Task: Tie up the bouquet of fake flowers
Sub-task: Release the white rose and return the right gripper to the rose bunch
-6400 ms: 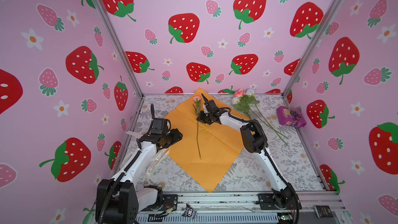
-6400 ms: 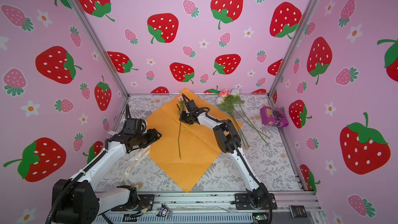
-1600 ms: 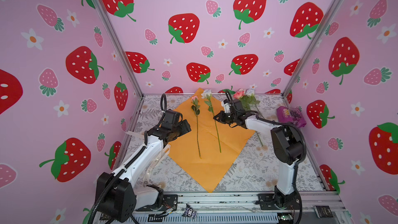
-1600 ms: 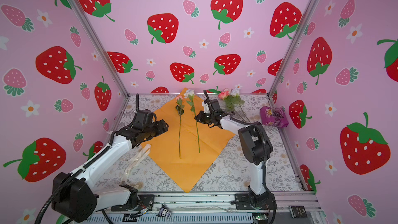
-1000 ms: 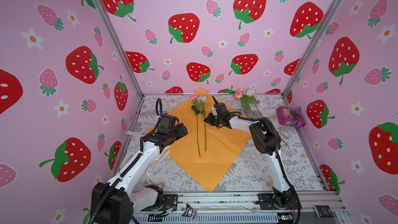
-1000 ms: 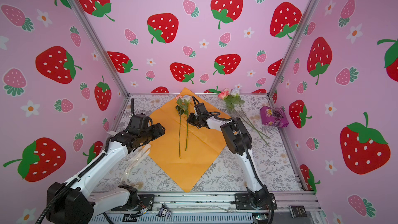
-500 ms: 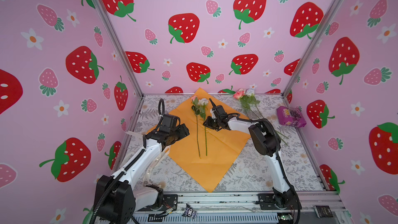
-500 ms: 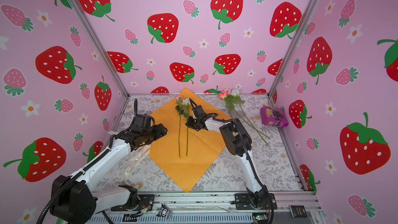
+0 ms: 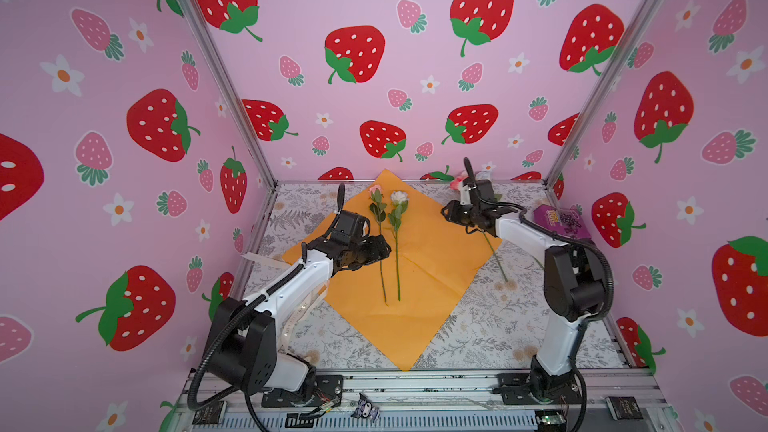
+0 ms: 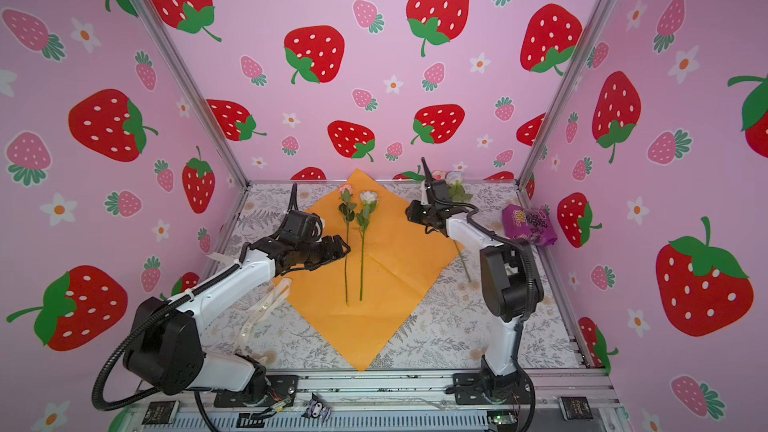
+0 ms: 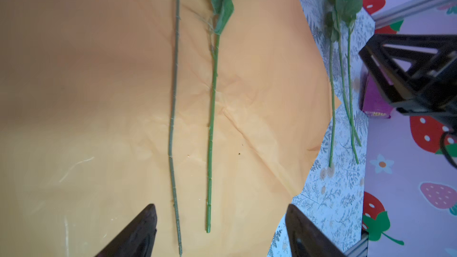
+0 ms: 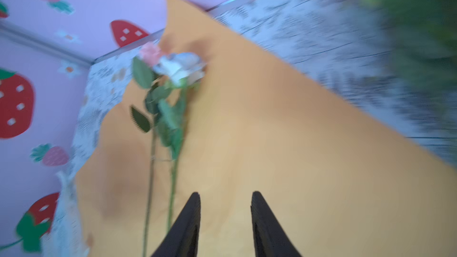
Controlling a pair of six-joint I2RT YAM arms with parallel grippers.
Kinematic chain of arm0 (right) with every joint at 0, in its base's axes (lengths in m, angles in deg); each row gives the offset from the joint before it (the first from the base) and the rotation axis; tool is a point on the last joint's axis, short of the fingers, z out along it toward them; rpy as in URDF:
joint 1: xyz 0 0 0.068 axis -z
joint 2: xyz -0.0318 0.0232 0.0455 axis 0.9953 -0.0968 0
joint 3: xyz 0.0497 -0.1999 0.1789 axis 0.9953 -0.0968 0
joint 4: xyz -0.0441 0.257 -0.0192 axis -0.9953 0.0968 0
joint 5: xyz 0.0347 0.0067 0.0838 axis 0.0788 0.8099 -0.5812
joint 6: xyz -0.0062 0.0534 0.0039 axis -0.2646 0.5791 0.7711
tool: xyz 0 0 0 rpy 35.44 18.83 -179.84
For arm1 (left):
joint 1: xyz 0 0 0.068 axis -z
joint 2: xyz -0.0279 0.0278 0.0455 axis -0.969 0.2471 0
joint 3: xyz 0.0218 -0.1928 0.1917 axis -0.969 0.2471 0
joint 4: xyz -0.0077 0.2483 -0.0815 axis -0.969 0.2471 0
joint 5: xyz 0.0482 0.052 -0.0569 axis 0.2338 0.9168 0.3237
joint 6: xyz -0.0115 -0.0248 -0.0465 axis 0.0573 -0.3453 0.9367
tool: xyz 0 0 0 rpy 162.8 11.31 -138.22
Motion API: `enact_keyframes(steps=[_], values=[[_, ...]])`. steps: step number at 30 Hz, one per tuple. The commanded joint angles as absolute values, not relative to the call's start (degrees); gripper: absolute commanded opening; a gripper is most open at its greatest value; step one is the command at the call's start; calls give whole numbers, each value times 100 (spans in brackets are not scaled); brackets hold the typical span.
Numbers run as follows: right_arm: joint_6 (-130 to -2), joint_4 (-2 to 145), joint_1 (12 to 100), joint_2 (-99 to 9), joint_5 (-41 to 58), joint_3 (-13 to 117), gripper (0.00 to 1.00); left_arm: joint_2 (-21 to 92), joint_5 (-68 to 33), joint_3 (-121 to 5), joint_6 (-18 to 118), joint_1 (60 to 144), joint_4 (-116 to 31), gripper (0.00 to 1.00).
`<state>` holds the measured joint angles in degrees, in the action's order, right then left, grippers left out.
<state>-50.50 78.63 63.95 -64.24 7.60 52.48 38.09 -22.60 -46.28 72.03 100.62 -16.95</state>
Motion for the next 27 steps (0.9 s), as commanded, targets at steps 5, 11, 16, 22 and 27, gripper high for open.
enact_keyframes(steps=[5, 11, 16, 22, 27], values=[[-7104, 8620, 7264, -6627, 1056, 5024, 36, 4756, -2687, -5645, 6898, 10880, -1724, 84], [-7583, 9130, 7275, -7507, 1338, 5995, 36, 5345, -2759, -6129, 6939, 11246, -1689, 84], [-7738, 9493, 7275, -8014, 1335, 6555, 36, 5459, -2785, -6163, 6977, 11288, -1665, 84], [-7853, 9302, 7268, -8179, 1094, 6591, 31, 5394, -2711, -6083, 6933, 11290, -1610, 83], [-7990, 9338, 7267, -8337, 1119, 6660, 28, 5350, -2675, -6054, 6924, 11277, -1616, 83]])
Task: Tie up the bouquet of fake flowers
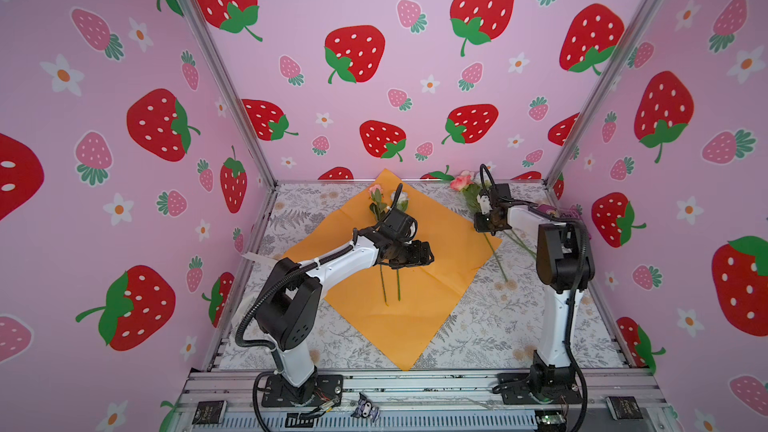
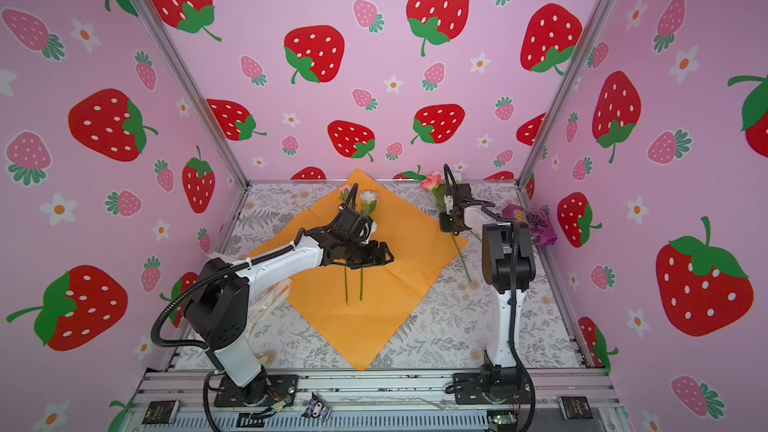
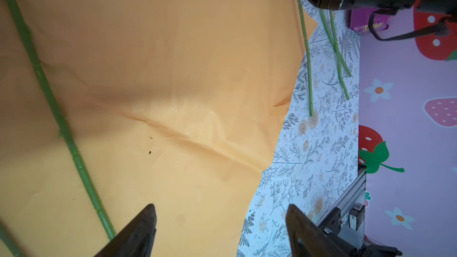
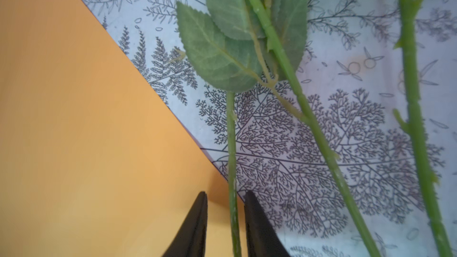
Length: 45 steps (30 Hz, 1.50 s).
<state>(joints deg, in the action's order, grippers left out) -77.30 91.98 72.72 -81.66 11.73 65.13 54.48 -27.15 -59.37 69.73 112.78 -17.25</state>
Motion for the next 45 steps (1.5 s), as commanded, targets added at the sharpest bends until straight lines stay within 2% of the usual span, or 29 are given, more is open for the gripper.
enact_keyframes(steps=[1, 7, 10, 19, 22, 25, 27, 29, 32, 33, 36, 38, 41, 45], values=[[-8011, 9409, 7260, -8382, 1161, 6707, 26, 5337, -2671, -6044, 6919, 11279, -1610, 83], [-8048, 9480, 7264, -8264, 1095, 6796, 9, 5200, -2526, -5951, 6914, 11230, -1596, 83], [-8106, 9493, 7273, -8012, 604, 6810, 2, 5128, -2485, -5884, 6922, 11200, -1593, 83], [-7944, 9188, 7284, -7149, -1485, 6028, 0, 4677, -2122, -5489, 6985, 11095, -1671, 83], [-7444, 8567, 7317, -6905, -2536, 5597, 0, 4448, -1927, -5361, 6976, 11005, -1671, 83], [-5920, 7185, 7398, -6742, -3824, 5055, 0, 4185, -1747, -5228, 7002, 10878, -1680, 83], [-5067, 6317, 7363, -6628, -3764, 4730, 0, 4033, -1670, -5139, 7009, 10782, -1663, 83], [-5154, 6307, 7279, -6623, -3725, 4766, 0, 3903, -1639, -5056, 7013, 10673, -1680, 83], [-4415, 5786, 7256, -6792, -4151, 4728, 0, 3760, -1639, -4973, 7002, 10521, -1607, 83], [-4307, 5848, 7279, -6832, -3933, 4724, 0, 3714, -1649, -4920, 7000, 10469, -1601, 83], [-5000, 7268, 7292, -6895, -2459, 4992, 0, 3635, -1733, -4777, 7046, 10377, -1644, 83], [-5624, 8051, 7187, -7015, -1986, 5211, 0, 3613, -1779, -4721, 7062, 10348, -1637, 83], [-5959, 8216, 7072, -7131, -2164, 5110, 0, 3584, -1819, -4611, 7122, 10347, -1700, 83], [-6382, 8618, 6985, -7179, -1921, 5159, 8, 3686, -1939, -4629, 7145, 10346, -1737, 83]])
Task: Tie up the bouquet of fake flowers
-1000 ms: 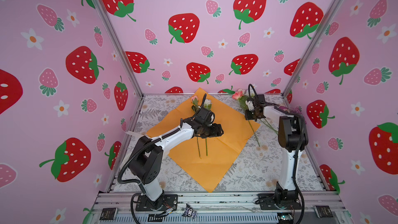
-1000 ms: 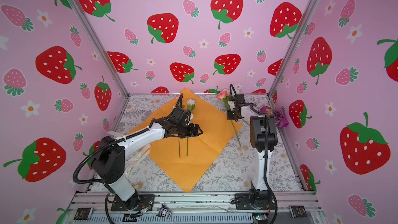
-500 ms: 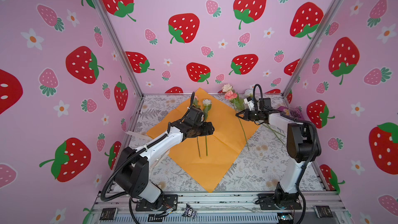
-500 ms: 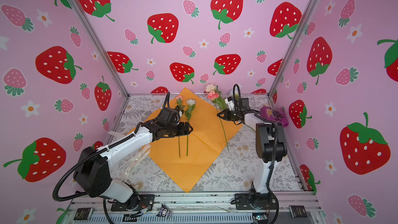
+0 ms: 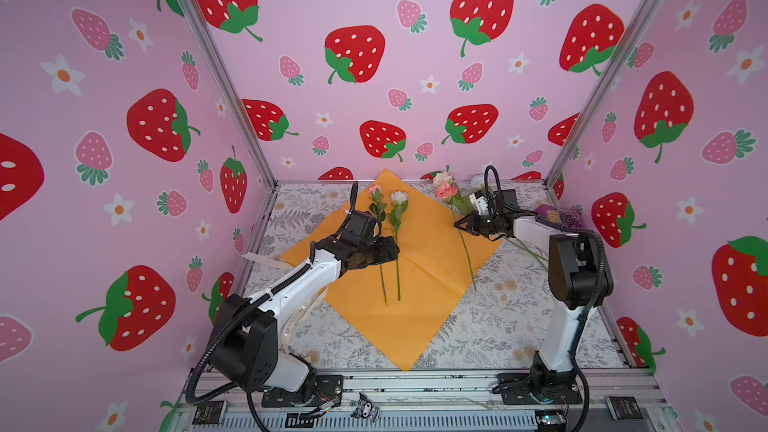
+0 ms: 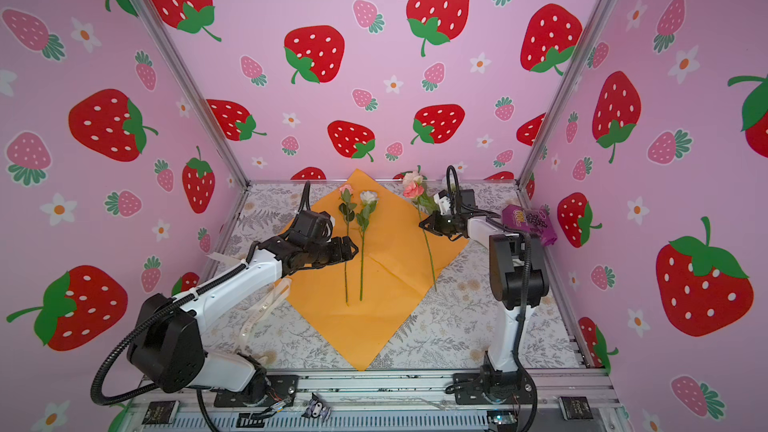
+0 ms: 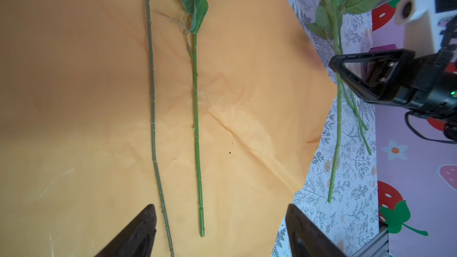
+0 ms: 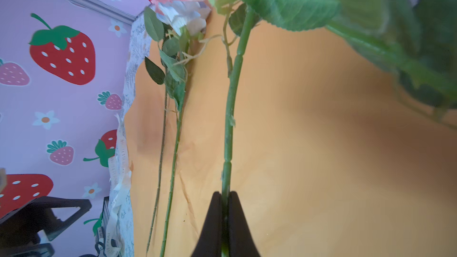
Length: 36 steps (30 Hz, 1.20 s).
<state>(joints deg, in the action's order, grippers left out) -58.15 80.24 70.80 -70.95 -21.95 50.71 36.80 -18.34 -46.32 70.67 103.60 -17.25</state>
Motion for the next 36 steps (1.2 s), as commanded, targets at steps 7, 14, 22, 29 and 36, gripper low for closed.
enact_keyframes(steps=[7, 14, 22, 29, 36], values=[[-7466, 9880, 7073, -7140, -603, 5852, 28, 3719, -2005, -4694, 7134, 10341, -1746, 83], [-9007, 9667, 7129, -6856, 1417, 5796, 34, 3684, -2030, -4632, 7139, 10341, -1758, 83], [-9793, 9904, 7203, -7536, 1517, 6264, 41, 3613, -2111, -4597, 7089, 10347, -1785, 83], [-10038, 10112, 7248, -7974, 1475, 6557, 41, 3570, -2095, -4524, 7095, 10344, -1774, 83], [-10075, 10245, 7254, -8120, 1516, 6687, 21, 3595, -2093, -4545, 7108, 10344, -1768, 83]])
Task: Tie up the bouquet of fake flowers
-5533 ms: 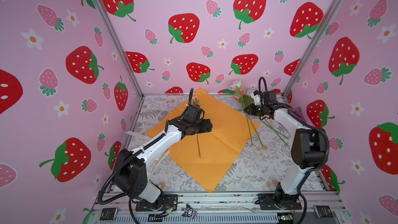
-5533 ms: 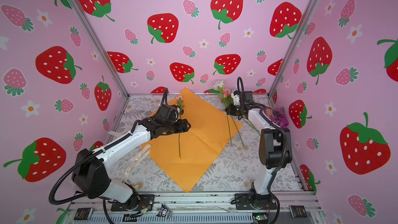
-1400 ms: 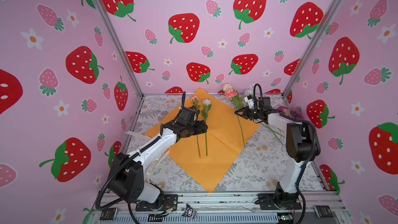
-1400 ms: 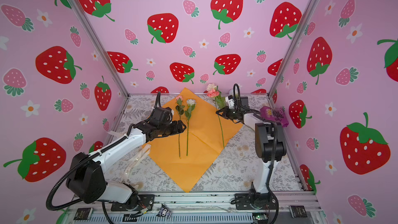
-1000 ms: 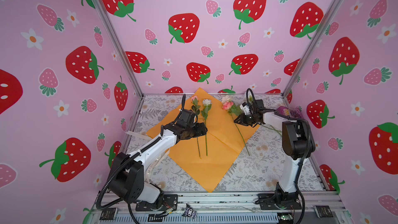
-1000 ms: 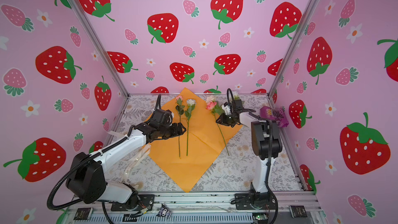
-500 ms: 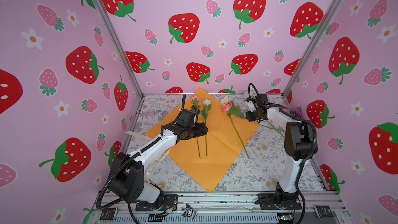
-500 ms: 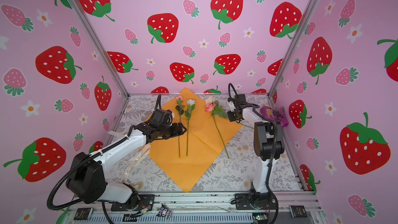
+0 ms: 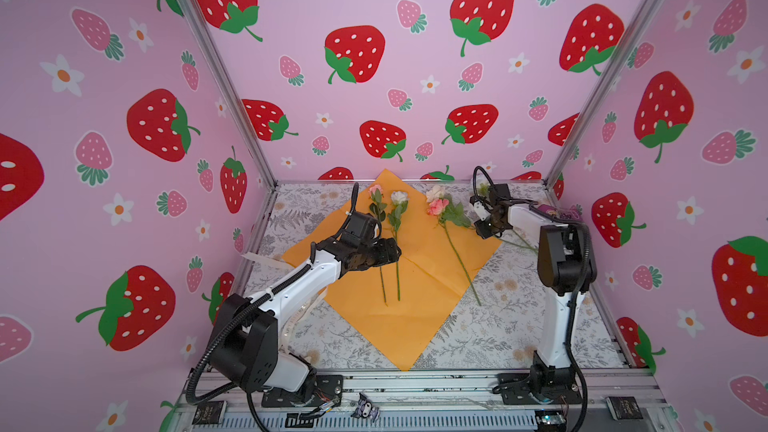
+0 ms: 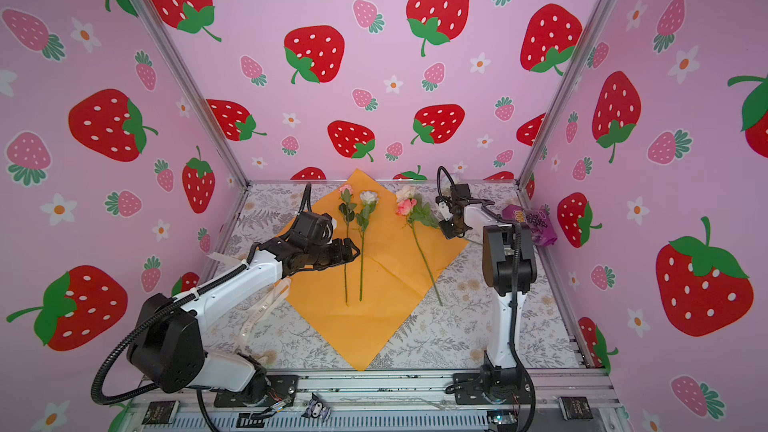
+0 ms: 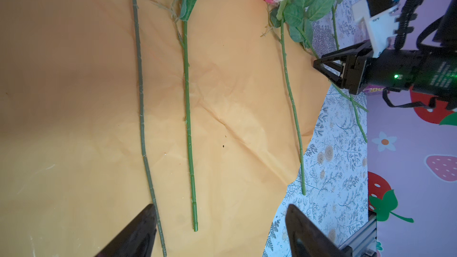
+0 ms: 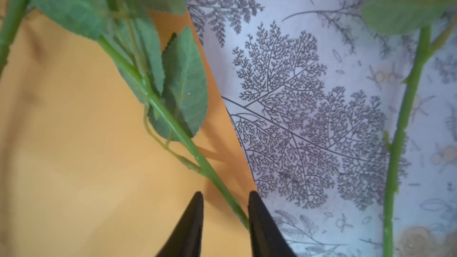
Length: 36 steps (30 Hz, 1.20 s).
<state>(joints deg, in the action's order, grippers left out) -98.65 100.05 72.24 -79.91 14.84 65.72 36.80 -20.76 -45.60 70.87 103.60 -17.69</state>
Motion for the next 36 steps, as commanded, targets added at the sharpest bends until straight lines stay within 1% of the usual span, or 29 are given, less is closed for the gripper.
enact_keyframes(steps=[1, 2, 4, 5, 9, 11, 12, 16, 20, 23, 26, 27, 30, 34, 36], values=[[-10060, 10208, 7256, -8083, 1565, 6678, 18, 3595, -2077, -4545, 7108, 10338, -1760, 83], [-10039, 10191, 7265, -8036, 1554, 6691, 15, 3586, -2075, -4536, 7108, 10341, -1759, 83], [-10006, 10187, 7267, -7924, 1465, 6745, 13, 3603, -2069, -4538, 7099, 10344, -1755, 83], [-10019, 10178, 7266, -7858, 1398, 6765, 9, 3606, -2067, -4536, 7101, 10344, -1759, 83], [-9970, 10159, 7267, -7605, 1285, 6841, 4, 3663, -2106, -4552, 7120, 10340, -1794, 83], [-9919, 10271, 7267, -7517, 1323, 6895, 3, 3683, -2106, -4562, 7125, 10342, -1794, 83], [-9918, 10319, 7267, -7491, 1335, 6924, 5, 3683, -2108, -4555, 7125, 10342, -1794, 83], [-10272, 10119, 7275, -7442, 1347, 6685, 25, 3675, -2119, -4527, 7120, 10347, -1812, 83], [-10943, 10523, 7311, -7927, 1147, 6965, 34, 3682, -2208, -4532, 7053, 10344, -1847, 83], [-11407, 11010, 7332, -8387, 1218, 7439, 36, 3683, -2486, -4577, 6849, 10348, -1878, 83], [-11499, 11078, 7361, -8621, 1384, 7673, 36, 3684, -2654, -4632, 6684, 10347, -1791, 83], [-11497, 11088, 7363, -8644, 1293, 7734, 37, 3683, -2670, -4632, 6650, 10347, -1765, 83], [-11694, 11108, 7360, -8620, 770, 7654, 37, 3665, -2629, -4603, 6604, 10347, -1694, 83], [-11757, 11040, 7350, -8674, 886, 7518, 37, 3695, -2601, -4580, 6610, 10347, -1689, 83], [-11811, 11085, 7363, -8772, 973, 7522, 35, 3743, -2614, -4597, 6624, 10347, -1689, 83]])
